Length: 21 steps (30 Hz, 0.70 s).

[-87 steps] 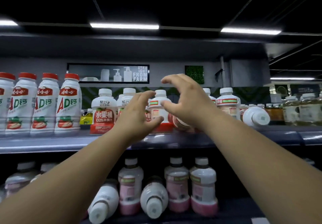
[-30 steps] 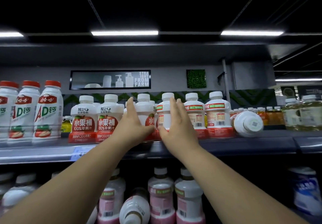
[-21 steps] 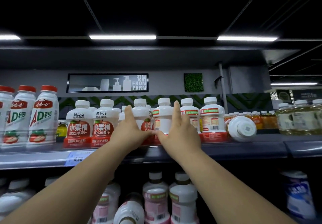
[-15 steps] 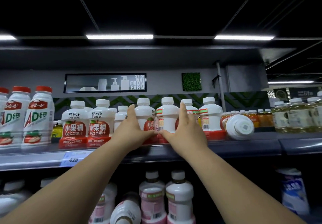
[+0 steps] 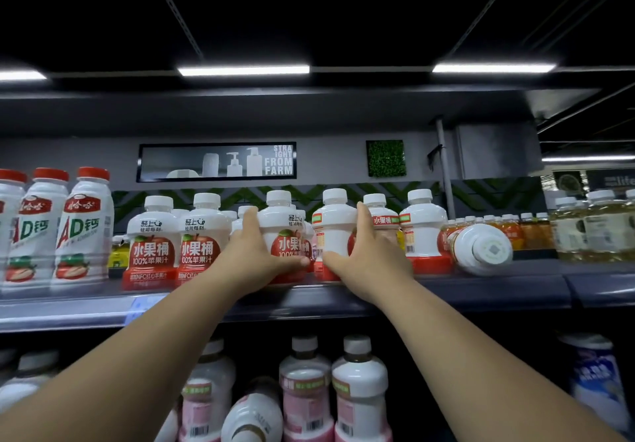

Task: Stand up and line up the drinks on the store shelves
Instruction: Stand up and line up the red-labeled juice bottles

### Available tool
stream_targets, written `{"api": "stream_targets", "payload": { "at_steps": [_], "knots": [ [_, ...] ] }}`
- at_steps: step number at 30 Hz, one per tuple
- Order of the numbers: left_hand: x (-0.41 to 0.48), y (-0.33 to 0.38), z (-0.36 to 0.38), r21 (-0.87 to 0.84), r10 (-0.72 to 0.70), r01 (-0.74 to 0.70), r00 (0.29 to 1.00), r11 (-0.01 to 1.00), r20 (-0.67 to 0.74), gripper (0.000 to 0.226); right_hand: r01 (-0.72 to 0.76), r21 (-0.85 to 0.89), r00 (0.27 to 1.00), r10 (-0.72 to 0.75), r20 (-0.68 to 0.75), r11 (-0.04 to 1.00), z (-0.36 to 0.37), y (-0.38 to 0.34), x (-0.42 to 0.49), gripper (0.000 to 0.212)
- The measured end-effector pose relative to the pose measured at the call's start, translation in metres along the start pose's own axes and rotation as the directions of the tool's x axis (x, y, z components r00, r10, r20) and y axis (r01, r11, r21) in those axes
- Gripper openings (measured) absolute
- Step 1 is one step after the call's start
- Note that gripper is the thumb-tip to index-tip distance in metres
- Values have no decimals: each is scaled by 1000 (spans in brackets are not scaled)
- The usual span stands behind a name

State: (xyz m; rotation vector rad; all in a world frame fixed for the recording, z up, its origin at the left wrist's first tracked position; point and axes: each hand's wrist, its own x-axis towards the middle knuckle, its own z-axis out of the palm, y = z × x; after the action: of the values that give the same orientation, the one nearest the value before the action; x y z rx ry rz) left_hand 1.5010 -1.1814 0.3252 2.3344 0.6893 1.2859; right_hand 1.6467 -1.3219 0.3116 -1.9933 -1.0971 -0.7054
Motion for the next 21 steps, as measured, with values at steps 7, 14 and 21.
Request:
{"api": "stream_targets", "payload": {
  "at_steps": [7, 14, 21],
  "knots": [
    [0, -4, 2, -58, -30, 34, 997, 998, 74, 118, -26, 31, 999, 27, -45, 999, 5, 3, -2, 119],
    [-7, -2, 12, 290, 18, 3, 997, 957, -72, 110, -5, 2, 999, 5, -54, 1000, 9, 6, -3, 110],
    [-8, -4, 16, 307, 116, -63, 981, 950, -156, 112, 25, 14, 994, -23, -103, 1000, 9, 5, -6, 97]
  ]
}}
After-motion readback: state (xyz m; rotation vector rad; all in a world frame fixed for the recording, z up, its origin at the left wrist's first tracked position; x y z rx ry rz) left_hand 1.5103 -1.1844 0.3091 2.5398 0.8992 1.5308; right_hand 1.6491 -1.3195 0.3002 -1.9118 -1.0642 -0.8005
